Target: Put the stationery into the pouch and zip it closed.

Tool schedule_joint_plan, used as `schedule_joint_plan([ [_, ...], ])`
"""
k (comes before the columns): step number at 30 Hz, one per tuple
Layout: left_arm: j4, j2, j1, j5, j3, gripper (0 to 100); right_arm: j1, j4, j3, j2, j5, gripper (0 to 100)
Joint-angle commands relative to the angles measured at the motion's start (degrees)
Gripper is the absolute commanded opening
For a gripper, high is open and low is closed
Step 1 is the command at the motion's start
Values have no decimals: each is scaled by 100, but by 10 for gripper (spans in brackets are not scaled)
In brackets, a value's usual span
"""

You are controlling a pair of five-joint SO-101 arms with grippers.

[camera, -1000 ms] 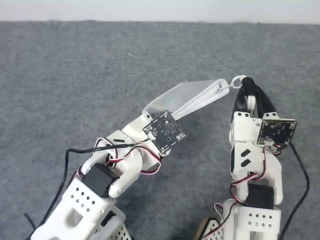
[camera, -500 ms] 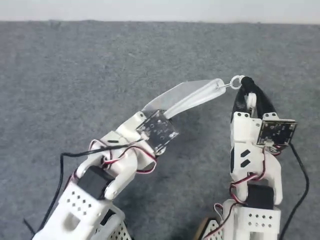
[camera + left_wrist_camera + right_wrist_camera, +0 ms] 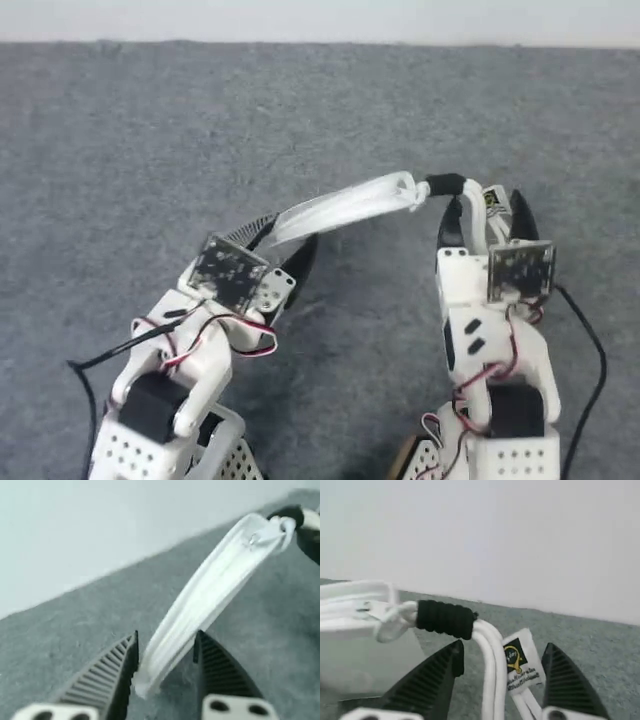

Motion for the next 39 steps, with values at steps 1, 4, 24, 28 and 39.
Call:
schedule_joint_plan([
  [1,9,-484,-35,325,-13,174,-251,347,-308,-655,105,231],
  [4,9,-870,-44,422,84,174,-295,488,-316,-813,105,231],
  [24,70,-1793,-44,589,330,168,-295,470,-316,-796,105,137],
  [28,-123,-1793,-79,571,418,87,-295,277,-308,-787,105,23],
  [39,-369,-1802,-695,589,470,10,-277,189,211,-787,1275,20],
])
